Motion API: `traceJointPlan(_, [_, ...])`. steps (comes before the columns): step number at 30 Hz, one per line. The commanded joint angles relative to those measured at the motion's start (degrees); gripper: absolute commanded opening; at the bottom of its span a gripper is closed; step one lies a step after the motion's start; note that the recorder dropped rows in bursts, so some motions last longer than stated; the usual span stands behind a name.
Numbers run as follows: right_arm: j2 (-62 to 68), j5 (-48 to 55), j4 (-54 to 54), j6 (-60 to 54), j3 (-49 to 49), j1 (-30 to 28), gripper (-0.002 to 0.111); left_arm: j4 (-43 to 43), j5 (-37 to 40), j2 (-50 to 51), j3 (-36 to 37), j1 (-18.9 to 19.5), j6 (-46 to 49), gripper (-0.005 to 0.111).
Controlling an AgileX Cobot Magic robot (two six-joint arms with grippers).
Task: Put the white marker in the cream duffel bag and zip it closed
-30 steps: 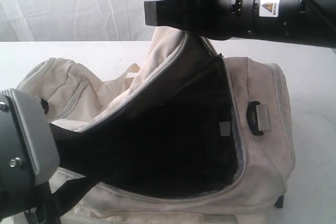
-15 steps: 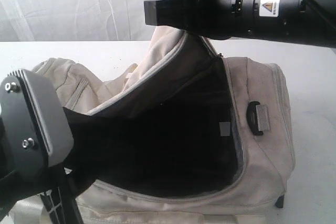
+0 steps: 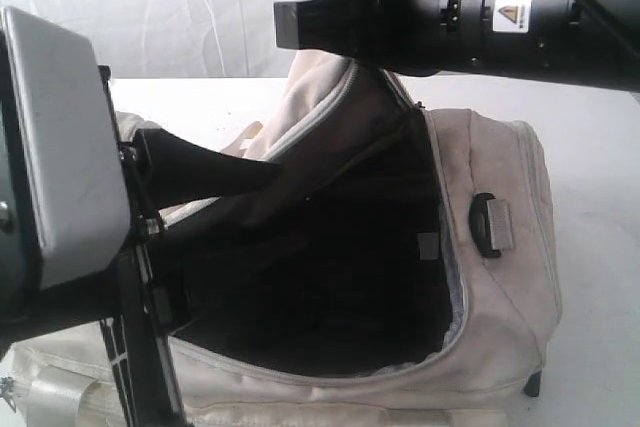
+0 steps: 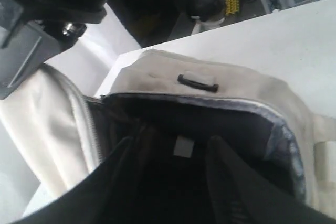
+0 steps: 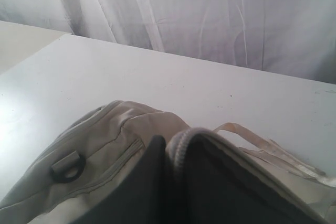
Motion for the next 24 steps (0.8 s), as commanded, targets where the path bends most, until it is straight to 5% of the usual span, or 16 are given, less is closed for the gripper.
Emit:
traceJointPlan(1, [-0.3, -2.5, 0.0, -0.7, -0.6, 0.0, 0.008, -5.9, -8.1, -0.2, -0.3, 0.1, 7.2, 0.047])
traceJointPlan(4, [-0.3, -2.5, 0.0, -0.7, -0.6, 0.0, 0.008, -13.3, -10.7, -0.2, 0.0, 0.1, 11.1, 0.047])
traceJointPlan(17, [-0.3, -3.1, 0.1, -0.7, -0.6, 0.0, 0.008, -8.9, -24.3, 6.2, 5.6, 0.1, 10.4, 0.045])
traceJointPlan(21, [-0.3, 1.2, 0.1, -0.7, -0.6, 0.2, 0.008, -4.1, -29.6, 6.5, 5.6, 0.1, 6.9, 0.024])
traceJointPlan(22, [-0.3, 2.8, 0.1, -2.2, -0.6, 0.8, 0.008, -2.7, -29.1, 6.5, 5.6, 0.1, 5.5, 0.01])
traceJointPlan(24, [-0.6, 6.4, 1.0, -8.8, -0.8, 3.2, 0.008, -2.0, -26.5, 6.5, 5.6, 0.1, 4.8, 0.0])
